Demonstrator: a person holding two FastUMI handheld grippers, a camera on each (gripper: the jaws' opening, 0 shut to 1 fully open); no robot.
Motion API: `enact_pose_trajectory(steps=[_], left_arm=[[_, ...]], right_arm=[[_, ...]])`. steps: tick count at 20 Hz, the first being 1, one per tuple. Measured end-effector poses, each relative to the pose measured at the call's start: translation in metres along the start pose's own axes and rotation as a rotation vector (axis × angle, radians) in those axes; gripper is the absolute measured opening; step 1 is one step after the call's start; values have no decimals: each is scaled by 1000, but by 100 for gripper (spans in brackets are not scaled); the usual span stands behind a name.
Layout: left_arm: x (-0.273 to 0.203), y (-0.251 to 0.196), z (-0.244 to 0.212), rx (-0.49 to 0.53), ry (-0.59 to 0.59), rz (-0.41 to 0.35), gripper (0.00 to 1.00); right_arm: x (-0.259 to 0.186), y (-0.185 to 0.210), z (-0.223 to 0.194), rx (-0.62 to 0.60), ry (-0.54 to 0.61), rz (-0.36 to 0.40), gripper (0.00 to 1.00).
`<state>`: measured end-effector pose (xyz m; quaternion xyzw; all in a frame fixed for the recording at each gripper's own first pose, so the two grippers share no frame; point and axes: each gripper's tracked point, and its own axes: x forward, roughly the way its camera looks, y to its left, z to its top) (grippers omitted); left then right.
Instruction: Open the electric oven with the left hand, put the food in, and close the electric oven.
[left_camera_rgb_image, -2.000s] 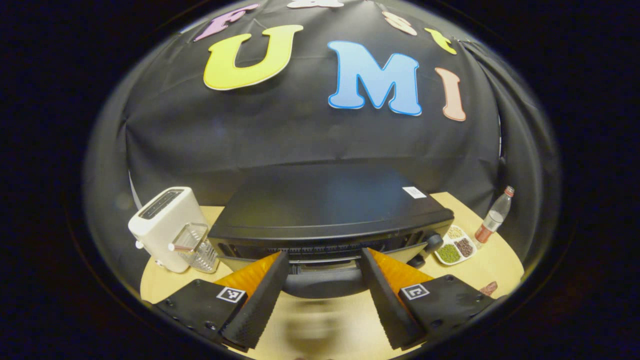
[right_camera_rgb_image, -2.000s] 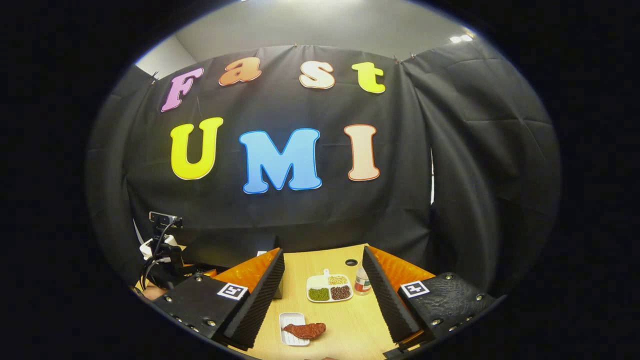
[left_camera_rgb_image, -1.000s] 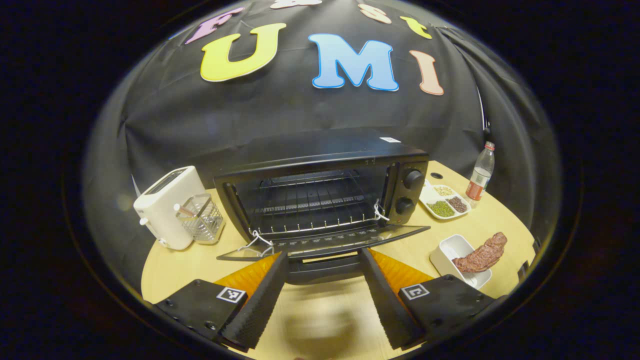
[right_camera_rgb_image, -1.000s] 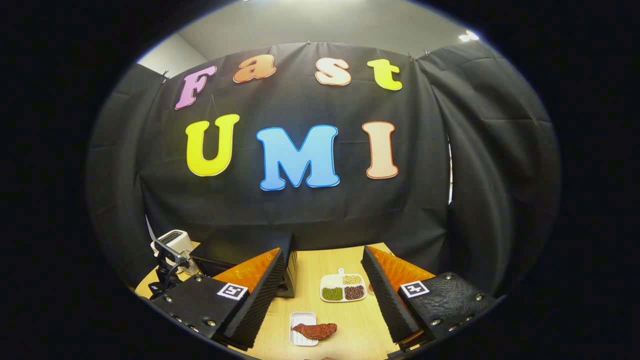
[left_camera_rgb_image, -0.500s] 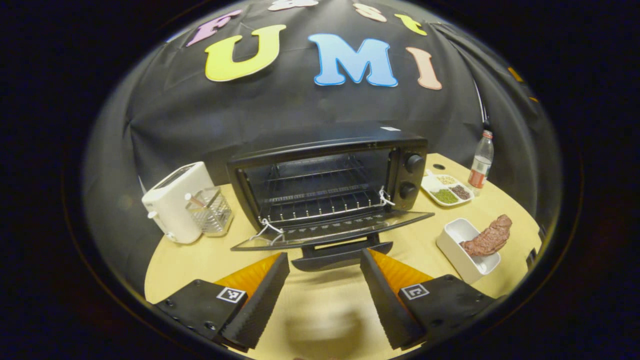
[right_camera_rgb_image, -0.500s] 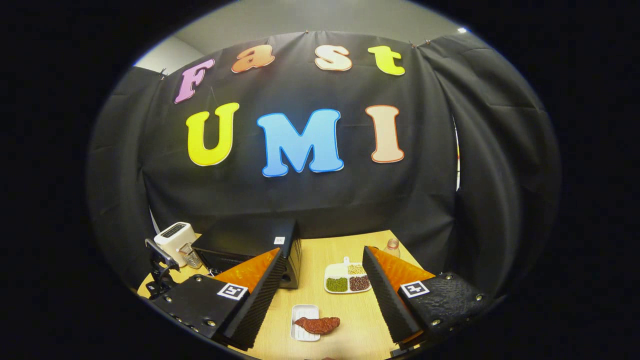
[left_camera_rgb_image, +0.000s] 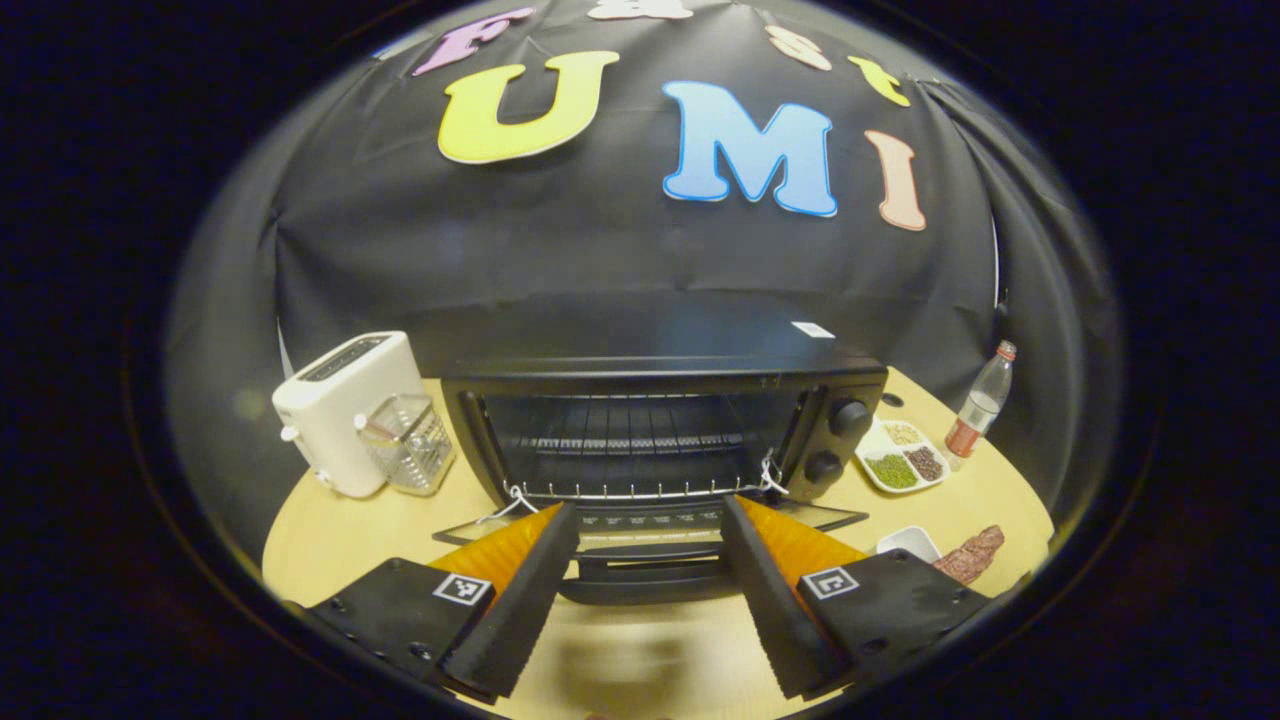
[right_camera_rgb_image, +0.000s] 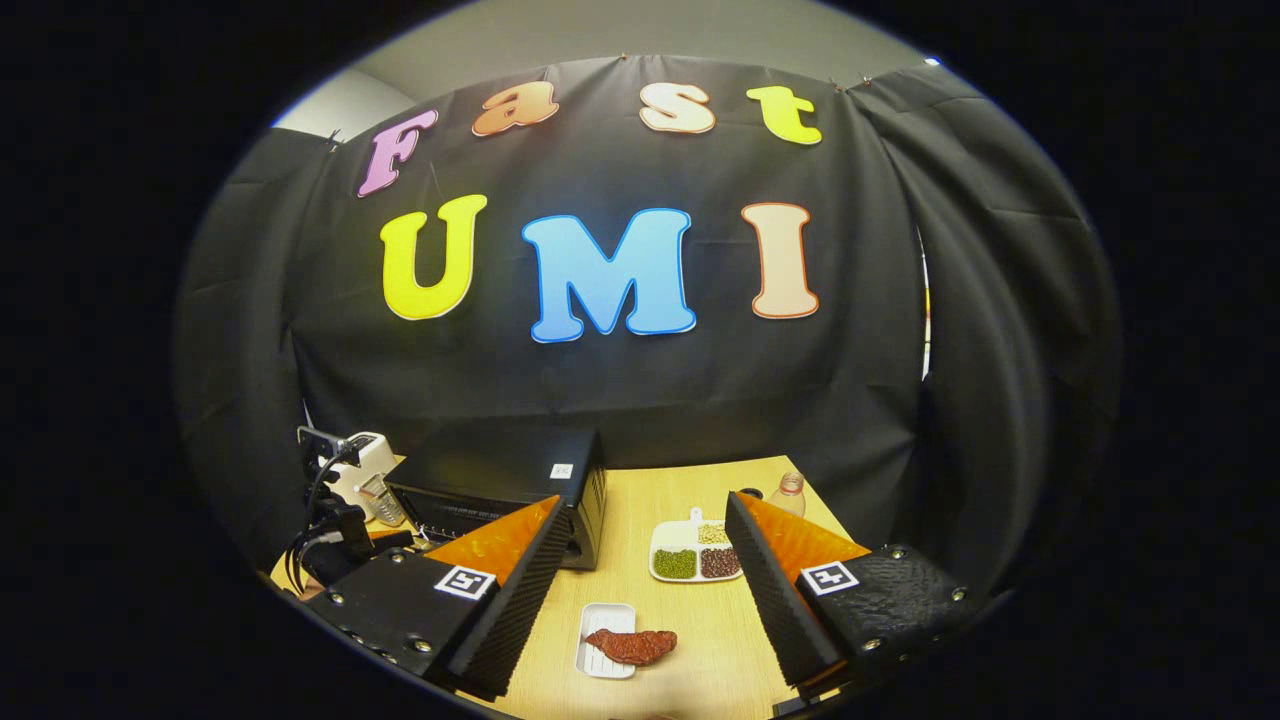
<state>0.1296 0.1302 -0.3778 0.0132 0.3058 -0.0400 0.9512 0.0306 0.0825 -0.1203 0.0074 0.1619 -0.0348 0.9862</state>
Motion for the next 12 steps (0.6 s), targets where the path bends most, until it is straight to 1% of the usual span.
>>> enact_pose_trajectory(steps=[1,4,5,6,8,9,12], left_arm=[[0,3,-10,-7,17,8,100],[-3,8,-26,-41,33,16,97],[-2,6,-32,-46,40,13,100],[-1,7,-36,-42,49,15,97],[0,8,-44,-32,57,19,97],[2,7,-47,-30,58,19,100],[7,7,-55,-14,66,24,100]], right_arm=[[1,-4,-3,1,5,-5,95],[9,-15,-20,13,41,-12,95],[13,-17,-27,21,63,-9,95],[18,-18,-37,34,86,-3,95],[27,-21,-55,65,136,18,95],[31,-23,-63,80,155,28,96],[42,-28,-94,152,225,70,97]])
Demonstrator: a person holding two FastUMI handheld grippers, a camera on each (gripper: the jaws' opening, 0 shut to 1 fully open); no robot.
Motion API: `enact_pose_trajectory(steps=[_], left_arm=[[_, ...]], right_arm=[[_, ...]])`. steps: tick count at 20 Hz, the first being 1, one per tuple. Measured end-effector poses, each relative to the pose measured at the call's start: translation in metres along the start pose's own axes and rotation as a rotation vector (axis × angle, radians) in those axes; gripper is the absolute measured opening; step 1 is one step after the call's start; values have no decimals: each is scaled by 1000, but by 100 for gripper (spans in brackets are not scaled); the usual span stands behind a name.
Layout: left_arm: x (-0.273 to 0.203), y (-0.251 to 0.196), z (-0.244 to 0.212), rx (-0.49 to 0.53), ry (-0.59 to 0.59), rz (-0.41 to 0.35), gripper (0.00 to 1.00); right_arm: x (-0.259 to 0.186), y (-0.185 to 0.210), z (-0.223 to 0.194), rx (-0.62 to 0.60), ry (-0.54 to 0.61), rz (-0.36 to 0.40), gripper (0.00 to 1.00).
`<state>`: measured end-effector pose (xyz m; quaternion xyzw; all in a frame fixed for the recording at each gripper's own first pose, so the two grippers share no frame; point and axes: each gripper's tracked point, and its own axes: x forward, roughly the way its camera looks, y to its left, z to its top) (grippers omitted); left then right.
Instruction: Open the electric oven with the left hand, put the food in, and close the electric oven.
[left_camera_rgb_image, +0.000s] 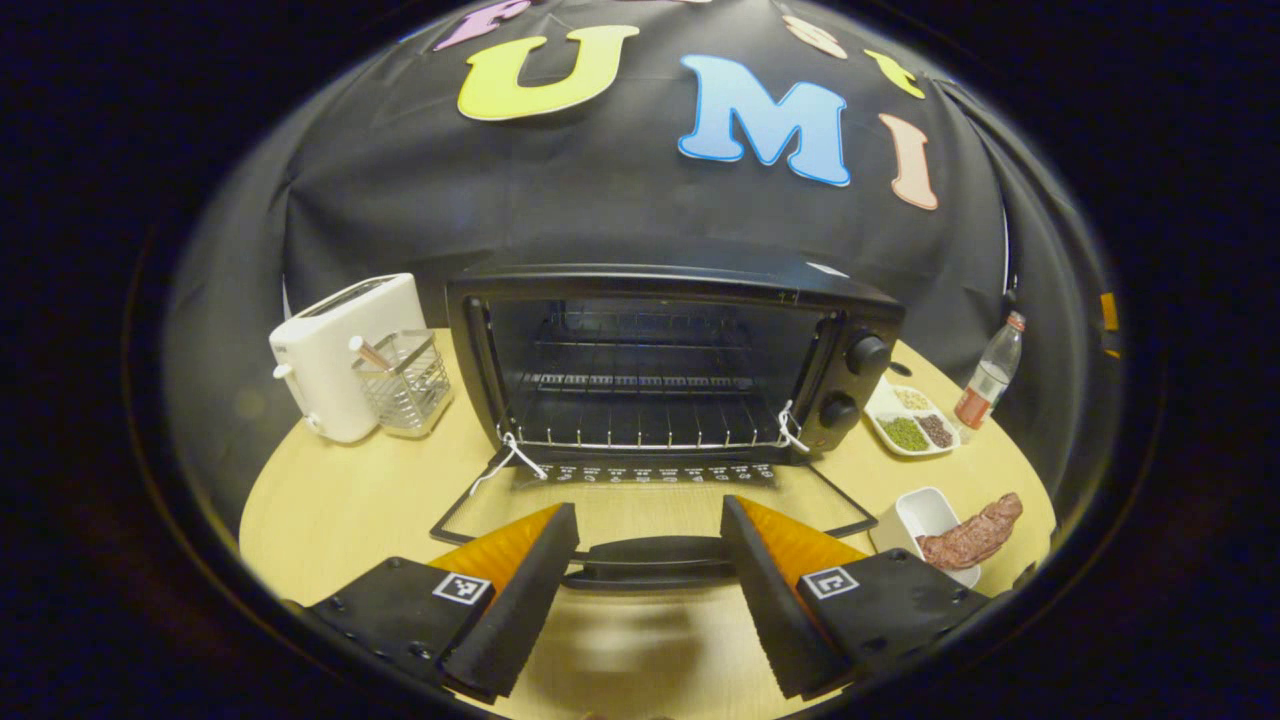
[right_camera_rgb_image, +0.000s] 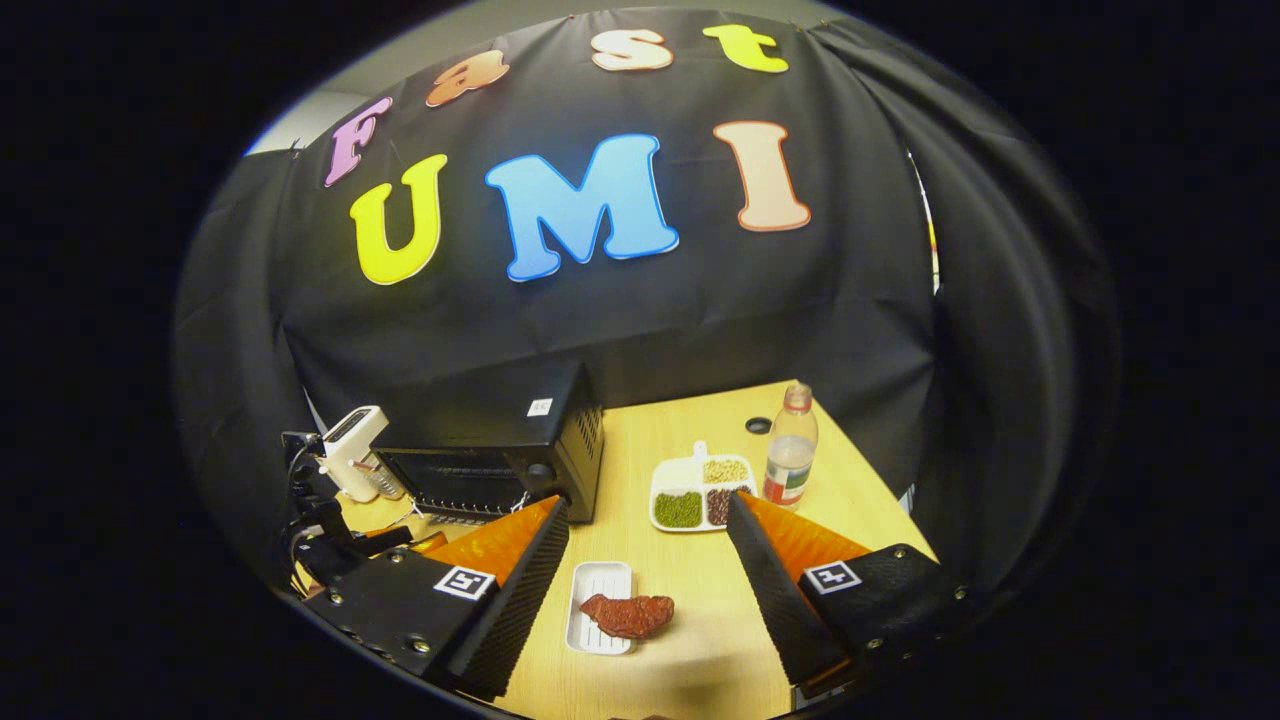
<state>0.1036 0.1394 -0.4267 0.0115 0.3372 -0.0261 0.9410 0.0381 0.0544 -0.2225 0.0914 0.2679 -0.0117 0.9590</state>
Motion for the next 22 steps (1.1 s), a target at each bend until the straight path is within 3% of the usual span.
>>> enact_pose_trajectory(steps=[2,4,8,11,18,22], left_arm=[[5,1,-8,2,16,4,97],[11,3,-18,2,44,11,100],[11,7,-13,0,33,33,100],[-9,4,35,-21,-70,37,97],[-120,-19,204,-55,-419,15,100],[-176,-25,245,-96,-532,27,100]], right_arm=[[9,-12,-13,55,44,-1,97],[15,-21,-20,105,79,-6,97],[28,-31,-36,131,131,7,97],[39,-30,-67,145,209,69,97],[72,-15,-135,271,414,211,98],[79,-9,-160,380,475,268,98]])
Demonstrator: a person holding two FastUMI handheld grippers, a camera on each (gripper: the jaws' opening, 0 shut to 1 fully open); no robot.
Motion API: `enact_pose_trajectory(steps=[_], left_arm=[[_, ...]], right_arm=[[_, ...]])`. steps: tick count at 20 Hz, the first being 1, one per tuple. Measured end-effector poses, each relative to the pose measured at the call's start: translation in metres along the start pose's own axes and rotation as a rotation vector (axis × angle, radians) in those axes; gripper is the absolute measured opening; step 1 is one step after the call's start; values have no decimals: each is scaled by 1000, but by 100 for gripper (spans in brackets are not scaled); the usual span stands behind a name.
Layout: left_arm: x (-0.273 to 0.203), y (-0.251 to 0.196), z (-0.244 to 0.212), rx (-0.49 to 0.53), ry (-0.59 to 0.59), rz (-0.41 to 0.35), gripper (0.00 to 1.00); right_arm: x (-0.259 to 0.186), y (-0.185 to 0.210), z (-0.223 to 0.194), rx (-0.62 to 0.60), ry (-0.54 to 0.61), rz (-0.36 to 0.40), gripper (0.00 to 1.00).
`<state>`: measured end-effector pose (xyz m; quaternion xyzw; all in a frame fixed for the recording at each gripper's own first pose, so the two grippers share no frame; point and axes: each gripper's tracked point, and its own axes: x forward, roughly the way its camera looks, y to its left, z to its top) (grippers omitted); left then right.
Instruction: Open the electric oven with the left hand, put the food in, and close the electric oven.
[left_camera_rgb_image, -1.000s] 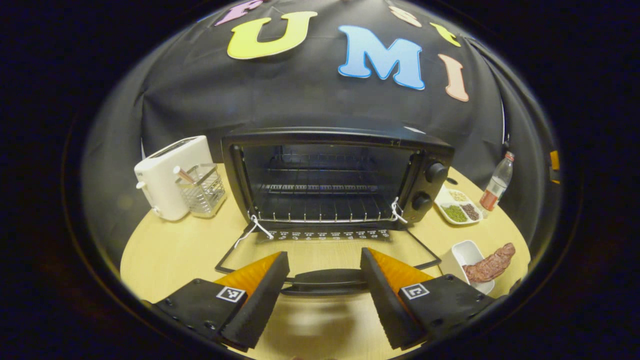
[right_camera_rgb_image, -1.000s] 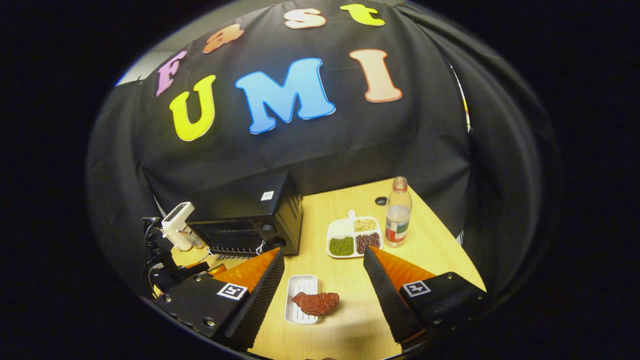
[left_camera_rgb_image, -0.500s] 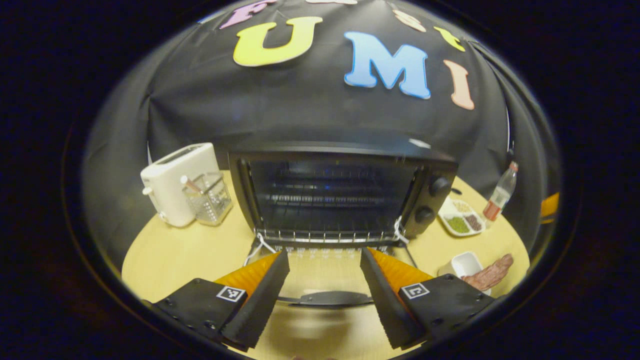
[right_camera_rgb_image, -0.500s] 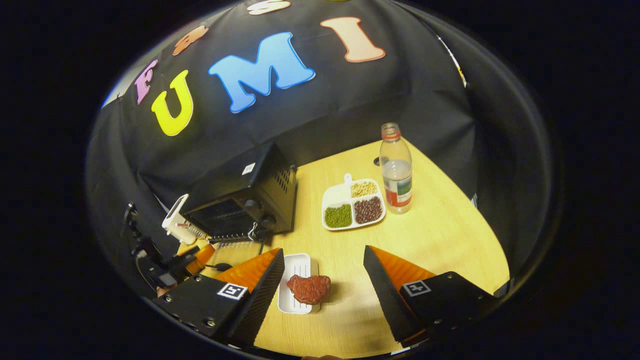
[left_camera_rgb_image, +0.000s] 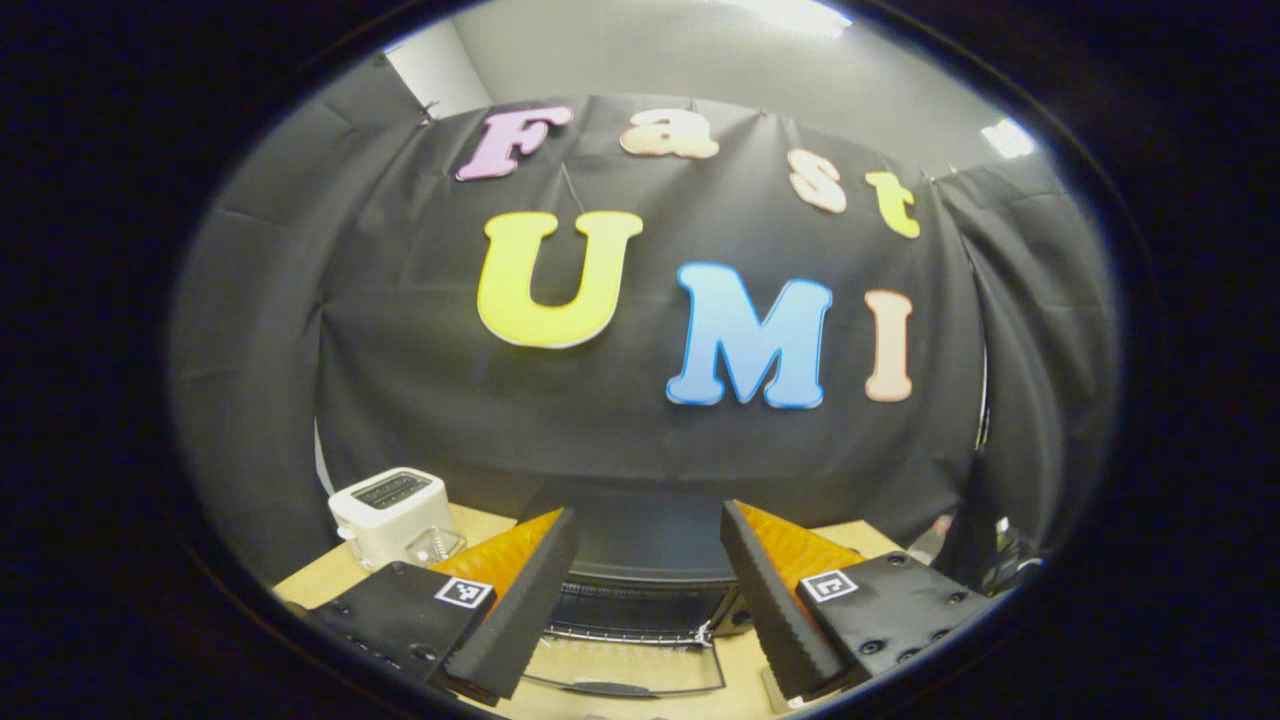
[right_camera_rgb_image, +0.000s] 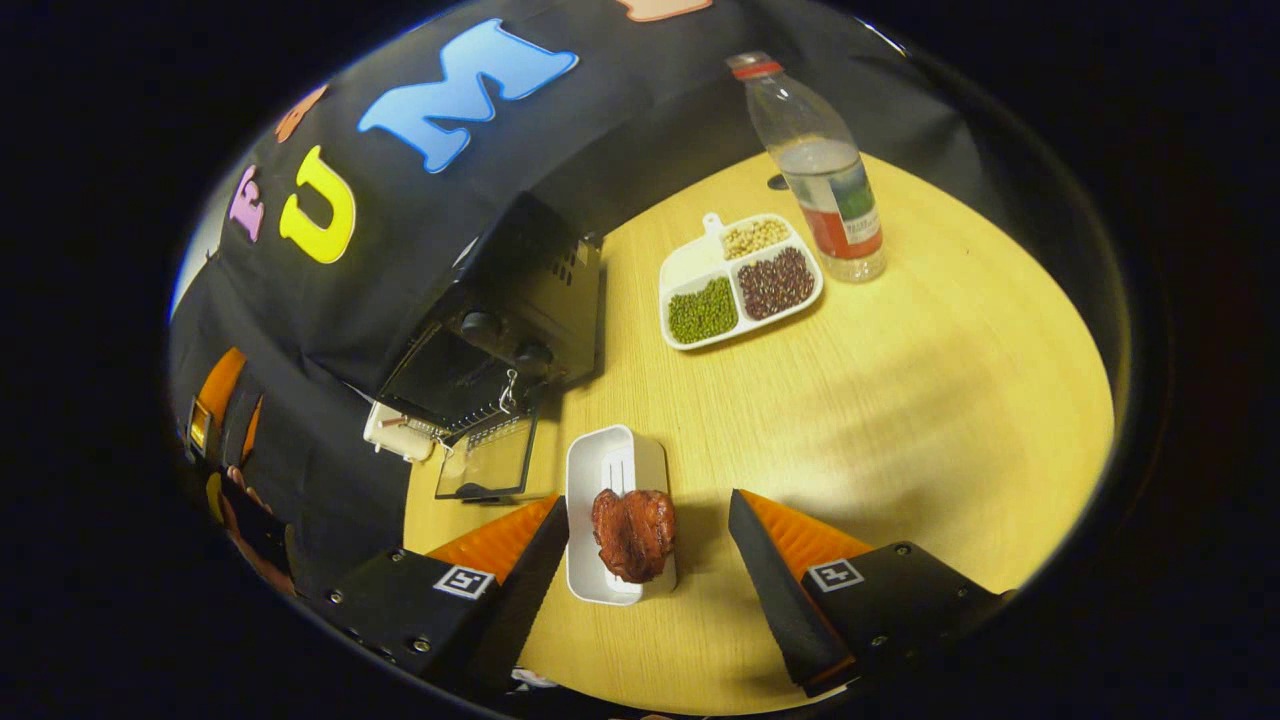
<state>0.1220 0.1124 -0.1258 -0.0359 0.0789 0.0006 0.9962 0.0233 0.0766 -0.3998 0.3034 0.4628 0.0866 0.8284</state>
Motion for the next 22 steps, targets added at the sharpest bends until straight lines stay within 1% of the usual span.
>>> enact_pose_trajectory(steps=[3,4,5,6,7,9,10,11,12,13,15,18,22], left_arm=[[-11,1,3,49,11,35,100],[-15,-1,6,56,14,40,100],[-18,-3,10,64,7,47,100],[-21,-4,16,75,-1,55,100],[-26,-5,19,86,-6,66,100],[-29,-9,27,104,-22,77,100],[-31,-11,32,114,-26,82,100],[-33,-12,33,117,-30,88,100],[-35,-15,37,113,-37,85,100],[-36,-19,40,105,-41,80,100],[-39,-25,45,84,-43,62,100],[-38,-23,52,63,-53,40,100],[-35,-10,43,25,-22,-4,100]], right_arm=[[11,4,-14,14,44,50,97],[9,0,-20,-1,55,41,93],[14,2,-25,-9,76,56,73],[17,6,-31,-8,108,80,70],[21,4,-37,-10,123,68,70],[25,7,-28,8,113,113,26],[23,10,-23,26,107,142,25],[20,17,-22,35,102,168,17],[24,18,-24,29,99,172,16],[18,17,-23,13,99,175,9],[13,22,-16,13,85,179,9],[-1,47,-8,43,59,244,9],[-11,94,-1,17,19,322,9]])
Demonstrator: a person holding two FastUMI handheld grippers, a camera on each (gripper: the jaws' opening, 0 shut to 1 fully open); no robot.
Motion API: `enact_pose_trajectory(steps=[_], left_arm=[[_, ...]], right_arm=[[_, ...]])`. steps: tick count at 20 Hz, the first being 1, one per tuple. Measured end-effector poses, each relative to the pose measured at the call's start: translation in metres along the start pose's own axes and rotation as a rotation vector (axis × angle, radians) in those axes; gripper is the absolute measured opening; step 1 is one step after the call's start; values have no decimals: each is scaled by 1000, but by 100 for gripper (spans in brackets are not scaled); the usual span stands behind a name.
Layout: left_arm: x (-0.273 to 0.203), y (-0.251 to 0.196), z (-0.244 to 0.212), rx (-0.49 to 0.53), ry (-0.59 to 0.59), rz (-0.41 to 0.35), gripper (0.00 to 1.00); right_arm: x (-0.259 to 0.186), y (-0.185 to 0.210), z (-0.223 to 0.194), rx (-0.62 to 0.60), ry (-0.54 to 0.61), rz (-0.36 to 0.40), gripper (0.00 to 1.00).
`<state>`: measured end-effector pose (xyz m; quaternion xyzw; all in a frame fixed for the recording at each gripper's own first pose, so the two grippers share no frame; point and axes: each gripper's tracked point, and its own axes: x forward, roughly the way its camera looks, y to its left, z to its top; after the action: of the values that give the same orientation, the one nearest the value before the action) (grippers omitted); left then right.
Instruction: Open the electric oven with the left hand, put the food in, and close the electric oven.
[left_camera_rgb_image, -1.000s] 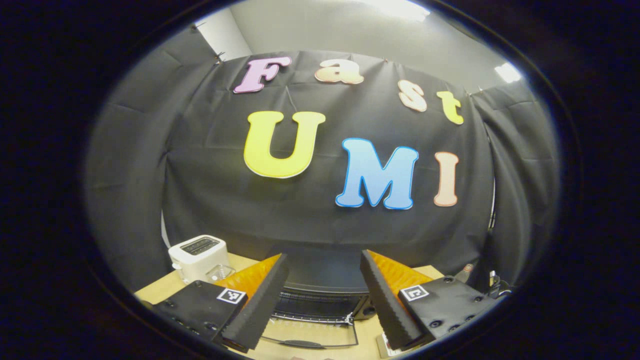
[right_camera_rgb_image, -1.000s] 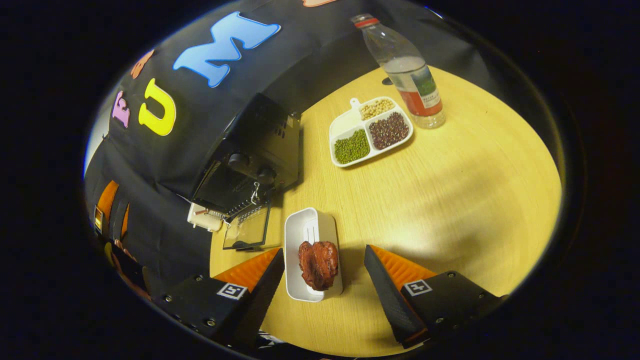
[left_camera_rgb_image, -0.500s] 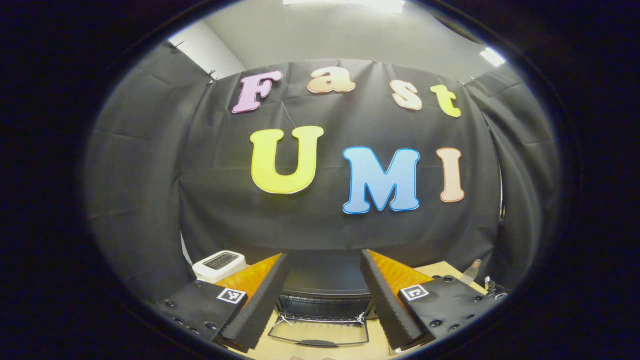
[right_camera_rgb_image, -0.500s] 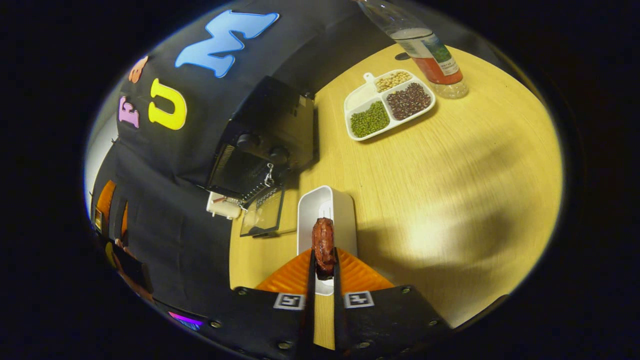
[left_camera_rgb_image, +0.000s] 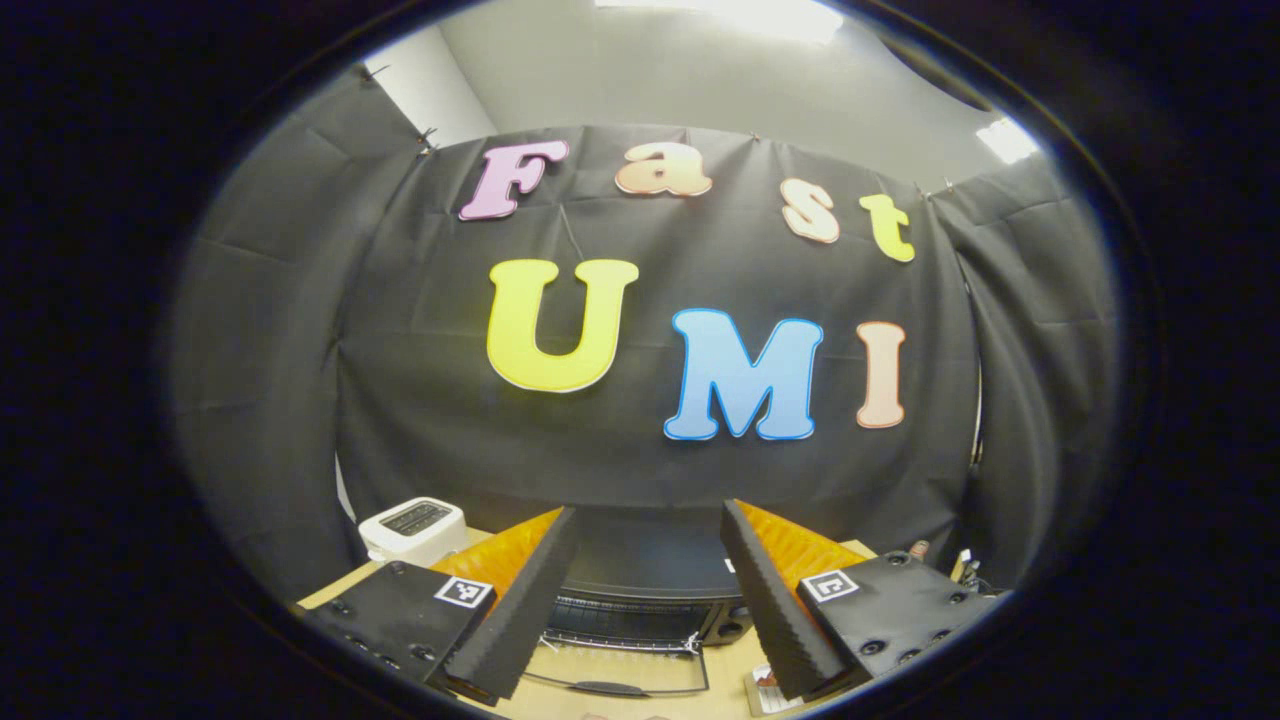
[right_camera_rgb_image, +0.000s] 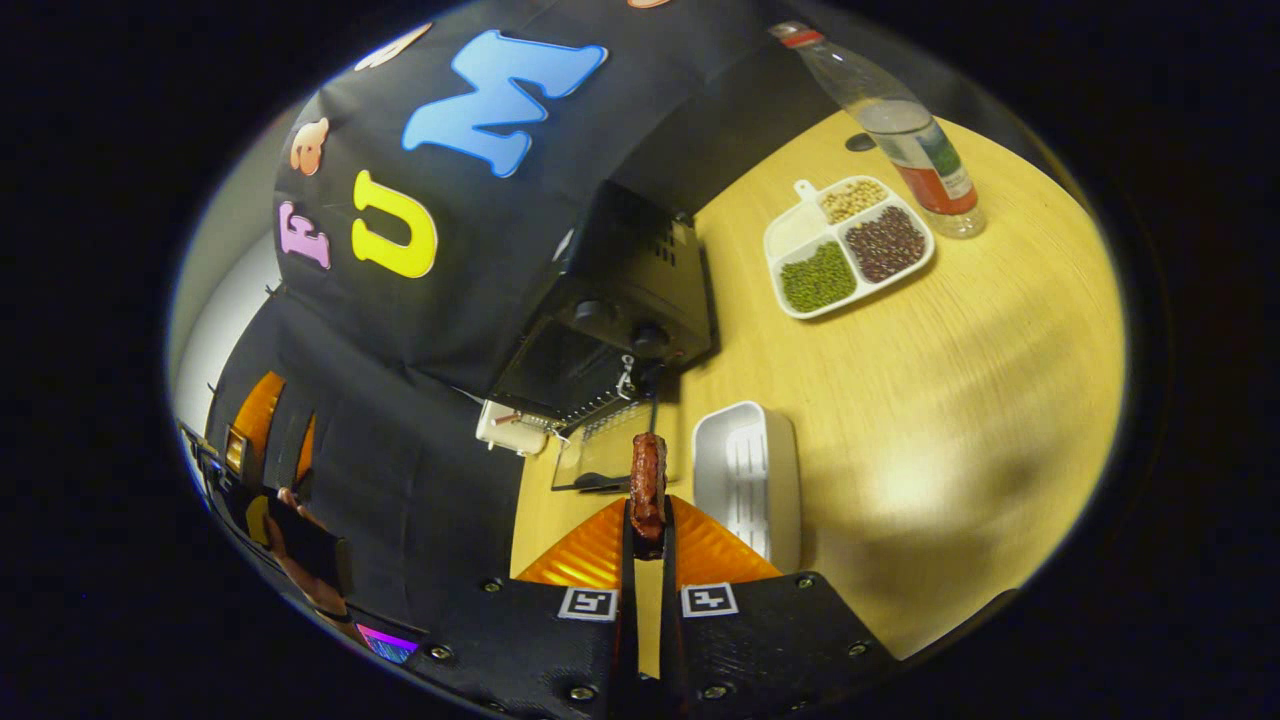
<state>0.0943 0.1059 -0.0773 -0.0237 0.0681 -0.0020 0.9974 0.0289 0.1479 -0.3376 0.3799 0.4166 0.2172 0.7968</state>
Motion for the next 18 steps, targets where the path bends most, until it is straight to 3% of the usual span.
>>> enact_pose_trajectory(steps=[6,14,16,17,18], left_arm=[[-6,46,6,-1,-14,-30,100],[-29,107,-21,-32,35,-4,96],[-33,119,-22,-37,42,0,100],[-35,125,-22,-35,40,1,92],[-35,130,-19,-35,36,3,96]], right_arm=[[34,79,11,36,-57,141,9],[132,114,29,124,-101,123,9],[151,115,29,121,-101,111,9],[162,116,30,123,-102,104,9],[169,117,32,126,-110,97,9]])
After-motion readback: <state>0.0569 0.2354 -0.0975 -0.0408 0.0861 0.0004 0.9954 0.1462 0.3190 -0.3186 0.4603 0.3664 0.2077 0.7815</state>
